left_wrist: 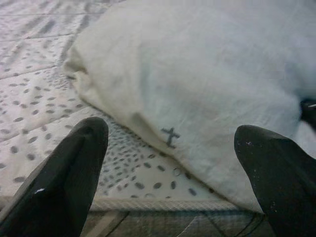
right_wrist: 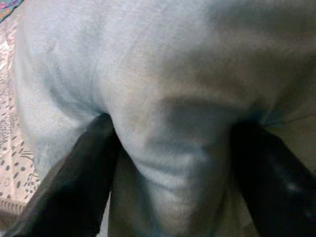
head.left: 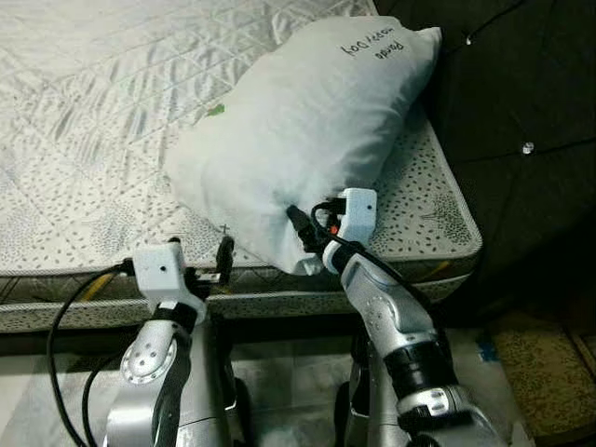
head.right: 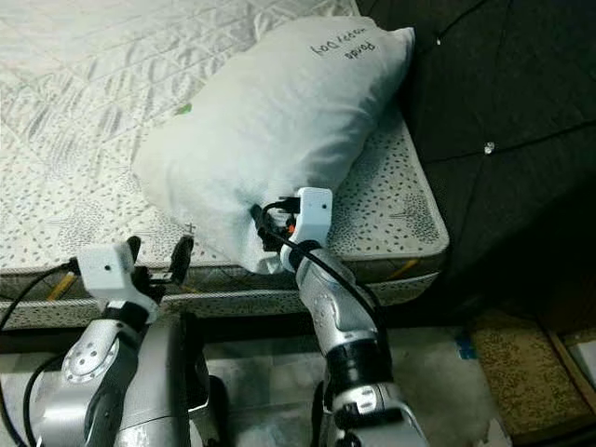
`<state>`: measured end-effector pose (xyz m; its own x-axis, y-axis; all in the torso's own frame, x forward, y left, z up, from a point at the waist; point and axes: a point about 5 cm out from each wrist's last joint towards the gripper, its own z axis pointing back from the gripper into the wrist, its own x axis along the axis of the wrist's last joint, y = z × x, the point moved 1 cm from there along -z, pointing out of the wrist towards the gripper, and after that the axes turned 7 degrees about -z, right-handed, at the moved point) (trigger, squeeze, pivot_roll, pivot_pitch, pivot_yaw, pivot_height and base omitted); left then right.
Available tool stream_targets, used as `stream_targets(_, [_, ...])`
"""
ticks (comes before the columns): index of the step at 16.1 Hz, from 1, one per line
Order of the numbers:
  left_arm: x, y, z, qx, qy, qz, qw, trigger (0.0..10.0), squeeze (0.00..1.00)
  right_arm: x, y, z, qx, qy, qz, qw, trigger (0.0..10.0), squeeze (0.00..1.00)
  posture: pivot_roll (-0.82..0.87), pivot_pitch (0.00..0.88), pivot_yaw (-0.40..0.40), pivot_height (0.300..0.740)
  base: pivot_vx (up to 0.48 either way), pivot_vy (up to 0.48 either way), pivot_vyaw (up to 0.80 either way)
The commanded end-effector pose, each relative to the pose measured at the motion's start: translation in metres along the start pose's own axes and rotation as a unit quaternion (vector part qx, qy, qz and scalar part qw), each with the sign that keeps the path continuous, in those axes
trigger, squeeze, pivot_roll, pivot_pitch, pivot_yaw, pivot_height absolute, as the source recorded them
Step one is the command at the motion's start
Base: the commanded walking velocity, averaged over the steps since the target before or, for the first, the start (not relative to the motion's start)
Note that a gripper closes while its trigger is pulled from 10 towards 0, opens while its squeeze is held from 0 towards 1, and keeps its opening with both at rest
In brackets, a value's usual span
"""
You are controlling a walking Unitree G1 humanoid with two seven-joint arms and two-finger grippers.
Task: Clean up the room
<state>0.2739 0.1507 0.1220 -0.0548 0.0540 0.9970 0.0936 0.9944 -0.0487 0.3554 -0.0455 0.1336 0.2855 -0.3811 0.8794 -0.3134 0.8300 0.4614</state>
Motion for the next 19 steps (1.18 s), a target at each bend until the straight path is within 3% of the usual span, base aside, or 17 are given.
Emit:
stream_targets(1, [0.004, 0.0, 0.002, 0.004, -0.007, -0.008, 1.0, 10.0, 0.0, -0.003, 0.014, -0.006, 0.006, 0.003, -0.015, 1.0, 0.0, 0.0, 0.13, 0.21, -0.024, 0.522, 0.0, 0.0, 0.0])
stream_targets(4, [0.005, 0.004, 0.003, 0.01, -0.01, -0.009, 1.0, 10.0, 0.0, -0.005, 0.012, -0.008, 0.001, 0.003, -0.023, 1.0, 0.0, 0.0, 0.13, 0.206, -0.025, 0.522, 0.0, 0.0, 0.0])
stream_targets(9, [0.002, -0.001, 0.001, 0.008, -0.007, -0.001, 1.0, 10.0, 0.0, 0.0, -0.005, -0.01, -0.022, -0.008, -0.026, 0.999, 0.0, 0.0, 0.12, 0.201, -0.03, 0.522, 0.0, 0.0, 0.0])
stream_targets(13, [0.002, 0.003, 0.002, 0.018, -0.005, 0.002, 1.0, 10.0, 0.0, 0.001, -0.005, -0.011, -0.023, -0.015, -0.021, 0.999, 0.0, 0.0, 0.13, 0.201, -0.03, 0.522, 0.0, 0.0, 0.0])
stream_targets(17, [0.002, 0.003, 0.004, 0.017, -0.005, -0.003, 1.0, 10.0, 0.0, 0.002, -0.006, -0.013, -0.022, -0.025, -0.007, 0.999, 0.0, 0.0, 0.13, 0.203, -0.031, 0.522, 0.0, 0.0, 0.0])
stream_targets(19, [0.001, 0.004, 0.004, 0.017, -0.003, -0.005, 1.0, 10.0, 0.0, 0.018, -0.014, -0.017, -0.025, -0.045, 0.022, 0.998, 0.0, 0.0, 0.13, 0.201, -0.032, 0.522, 0.0, 0.0, 0.0])
